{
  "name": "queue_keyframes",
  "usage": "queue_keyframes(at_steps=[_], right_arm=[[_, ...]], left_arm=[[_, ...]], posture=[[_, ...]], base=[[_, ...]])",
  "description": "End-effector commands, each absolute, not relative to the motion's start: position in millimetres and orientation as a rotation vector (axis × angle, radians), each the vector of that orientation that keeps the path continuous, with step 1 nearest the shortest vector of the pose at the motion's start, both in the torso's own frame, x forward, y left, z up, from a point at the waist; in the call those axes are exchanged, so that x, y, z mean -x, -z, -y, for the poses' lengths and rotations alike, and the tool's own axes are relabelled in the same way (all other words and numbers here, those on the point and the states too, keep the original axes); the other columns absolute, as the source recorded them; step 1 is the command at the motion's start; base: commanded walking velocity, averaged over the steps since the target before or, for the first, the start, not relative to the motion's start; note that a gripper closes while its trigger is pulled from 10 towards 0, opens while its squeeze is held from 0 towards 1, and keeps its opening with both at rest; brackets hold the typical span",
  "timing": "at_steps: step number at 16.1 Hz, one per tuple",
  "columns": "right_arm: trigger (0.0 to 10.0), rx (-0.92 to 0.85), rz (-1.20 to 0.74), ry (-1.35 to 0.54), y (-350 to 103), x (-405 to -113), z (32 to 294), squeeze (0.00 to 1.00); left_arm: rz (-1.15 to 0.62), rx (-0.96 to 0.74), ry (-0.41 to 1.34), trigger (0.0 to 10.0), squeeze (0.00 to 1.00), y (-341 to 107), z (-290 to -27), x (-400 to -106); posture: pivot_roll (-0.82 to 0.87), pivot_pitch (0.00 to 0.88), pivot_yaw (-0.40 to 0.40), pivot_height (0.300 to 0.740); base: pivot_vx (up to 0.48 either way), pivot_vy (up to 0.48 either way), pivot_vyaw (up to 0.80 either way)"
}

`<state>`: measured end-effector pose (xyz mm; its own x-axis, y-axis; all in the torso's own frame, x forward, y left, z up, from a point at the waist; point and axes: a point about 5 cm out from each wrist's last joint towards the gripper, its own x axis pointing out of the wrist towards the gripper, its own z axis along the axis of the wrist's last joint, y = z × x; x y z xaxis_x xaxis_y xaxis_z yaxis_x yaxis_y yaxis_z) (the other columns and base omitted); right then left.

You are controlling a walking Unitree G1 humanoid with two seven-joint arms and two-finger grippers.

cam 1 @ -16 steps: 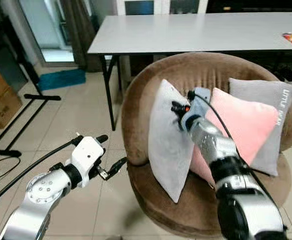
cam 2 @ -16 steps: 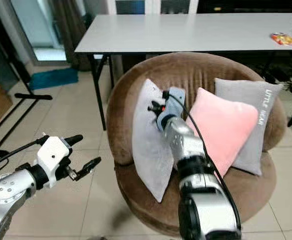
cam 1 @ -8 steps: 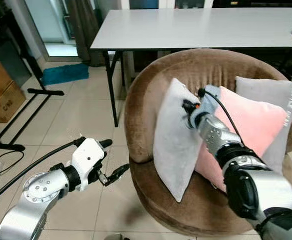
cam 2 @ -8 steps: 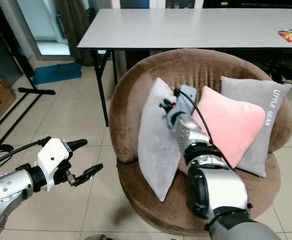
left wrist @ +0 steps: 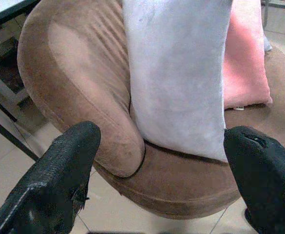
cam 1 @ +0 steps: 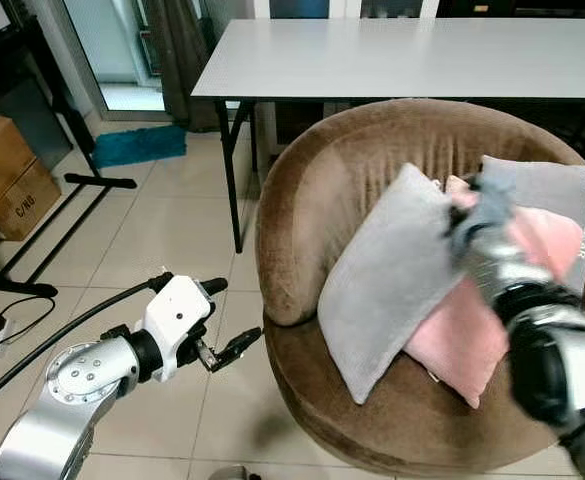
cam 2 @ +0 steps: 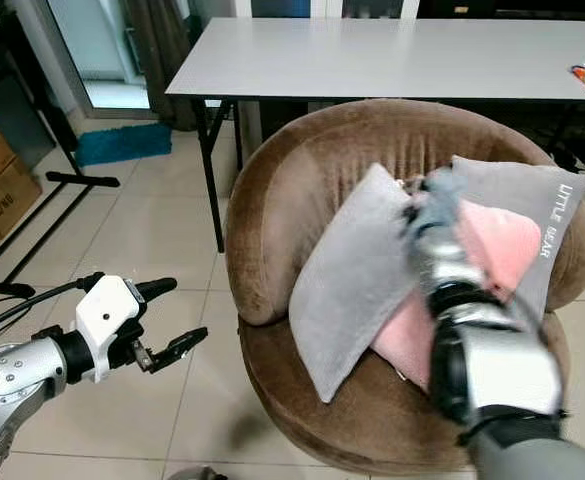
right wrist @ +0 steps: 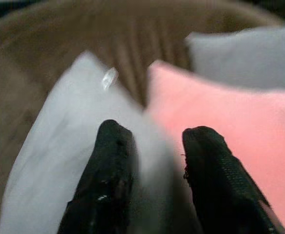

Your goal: Move the pillow to the sofa from floor

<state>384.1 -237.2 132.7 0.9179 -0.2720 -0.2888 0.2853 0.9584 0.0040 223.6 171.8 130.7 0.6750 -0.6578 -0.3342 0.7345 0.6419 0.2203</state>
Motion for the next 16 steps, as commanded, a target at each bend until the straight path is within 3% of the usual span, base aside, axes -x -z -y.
queue_keyframes(at_steps=[1,4,10,13,16], right_arm=[[10.0,-0.043,-0.246,0.264,-145,-389,239,1.00],[10.0,-0.085,-0.207,0.212,-149,-386,251,1.00],[10.0,-0.125,-0.063,0.153,-141,-367,264,1.00],[10.0,-0.111,0.015,0.143,-139,-322,238,1.00],[10.0,-0.059,-0.009,0.121,-121,-283,199,1.00]], left_arm=[[-0.220,-0.360,0.818,10.0,0.20,-133,-169,-227],[-0.190,-0.353,0.779,10.0,0.20,-133,-167,-233],[-0.127,-0.301,0.503,10.0,0.18,-126,-166,-250],[-0.072,-0.265,0.337,10.0,0.20,-130,-172,-257],[-0.028,-0.269,0.271,10.0,0.20,-135,-173,-261]], posture=[[0.08,0.000,0.052,0.740],[0.04,0.000,0.066,0.740],[-0.08,0.000,0.121,0.740],[-0.12,0.000,0.128,0.740],[-0.13,0.000,0.109,0.740]], base=[[0.000,0.000,0.00],[0.000,0.000,0.00],[0.000,0.000,0.00],[0.000,0.000,-0.75],[0.000,-0.344,-0.75]])
